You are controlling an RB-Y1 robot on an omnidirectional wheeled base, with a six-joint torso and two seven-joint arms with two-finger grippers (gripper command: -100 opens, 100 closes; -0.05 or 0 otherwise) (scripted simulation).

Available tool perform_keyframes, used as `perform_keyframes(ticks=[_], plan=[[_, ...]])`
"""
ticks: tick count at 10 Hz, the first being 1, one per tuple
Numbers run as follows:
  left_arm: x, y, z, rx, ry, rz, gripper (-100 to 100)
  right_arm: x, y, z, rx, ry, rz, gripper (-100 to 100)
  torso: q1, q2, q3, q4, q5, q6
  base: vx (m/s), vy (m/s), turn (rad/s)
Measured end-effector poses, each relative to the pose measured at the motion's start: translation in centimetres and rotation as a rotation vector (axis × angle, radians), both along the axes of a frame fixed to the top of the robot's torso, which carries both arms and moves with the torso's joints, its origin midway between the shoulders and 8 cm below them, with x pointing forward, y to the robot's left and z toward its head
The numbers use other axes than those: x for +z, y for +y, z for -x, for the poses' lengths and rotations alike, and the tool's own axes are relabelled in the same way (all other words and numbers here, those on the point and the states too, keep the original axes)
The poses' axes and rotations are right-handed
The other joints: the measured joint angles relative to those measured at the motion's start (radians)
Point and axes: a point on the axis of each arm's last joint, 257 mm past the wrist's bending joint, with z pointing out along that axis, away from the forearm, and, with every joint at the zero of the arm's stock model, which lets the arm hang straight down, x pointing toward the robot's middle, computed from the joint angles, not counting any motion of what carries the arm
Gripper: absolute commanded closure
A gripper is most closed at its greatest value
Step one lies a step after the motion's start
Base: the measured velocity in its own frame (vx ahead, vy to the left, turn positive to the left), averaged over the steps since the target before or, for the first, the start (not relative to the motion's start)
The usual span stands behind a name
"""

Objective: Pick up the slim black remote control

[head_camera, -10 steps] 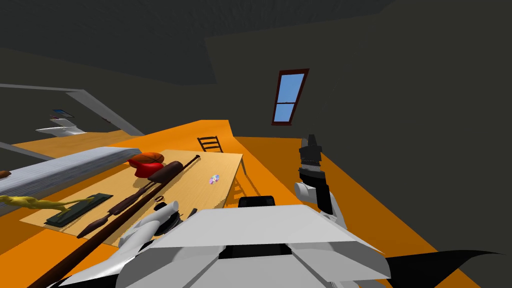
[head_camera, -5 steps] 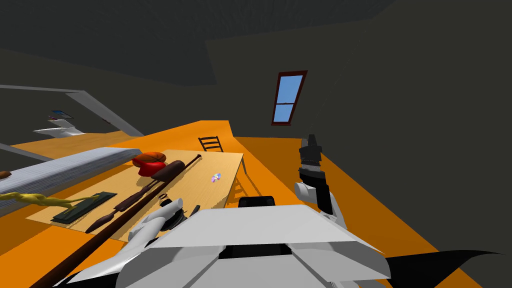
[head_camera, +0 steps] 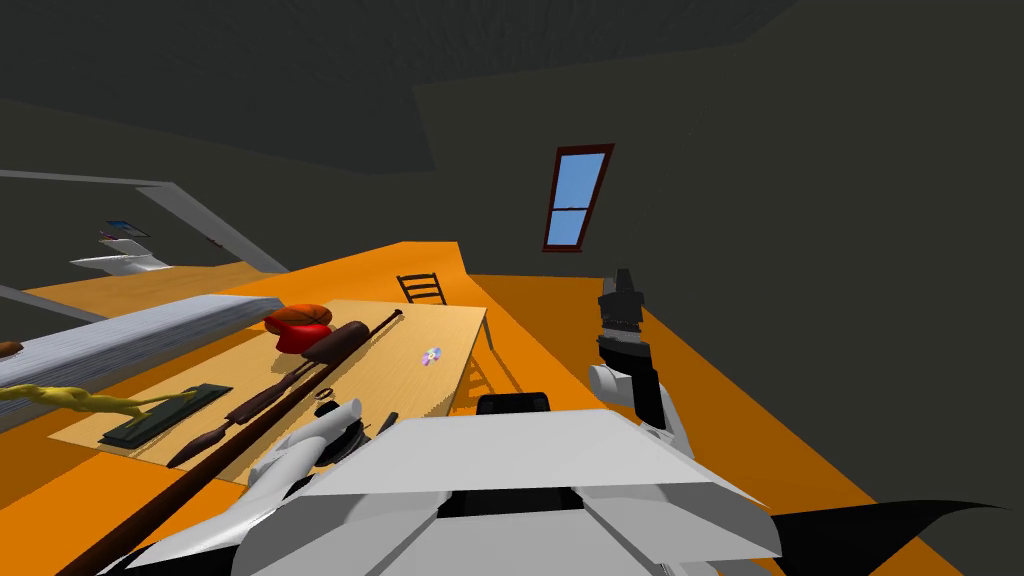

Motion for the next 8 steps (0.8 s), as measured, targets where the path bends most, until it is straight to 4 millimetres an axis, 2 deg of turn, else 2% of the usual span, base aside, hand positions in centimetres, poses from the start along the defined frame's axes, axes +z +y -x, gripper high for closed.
perform_keyframes(ticks=[4, 8], plan=[[0.8, 2.6, 3.4, -0.011, 0.002, 0.004, 100, 0.0, 0.0, 0.0, 0.000, 0.000, 0.000, 0, -0.002, -0.004, -0.002, -0.001, -0.001, 0.001, 0.125, -0.071, 0.031], [1.9, 4.8, 5.7, -0.026, -0.001, 0.000, 100, 0.0, 0.0, 0.0, 0.000, 0.000, 0.000, 0, -0.001, -0.001, 0.000, 0.000, -0.001, 0.001, 0.072, -0.051, 0.023]])
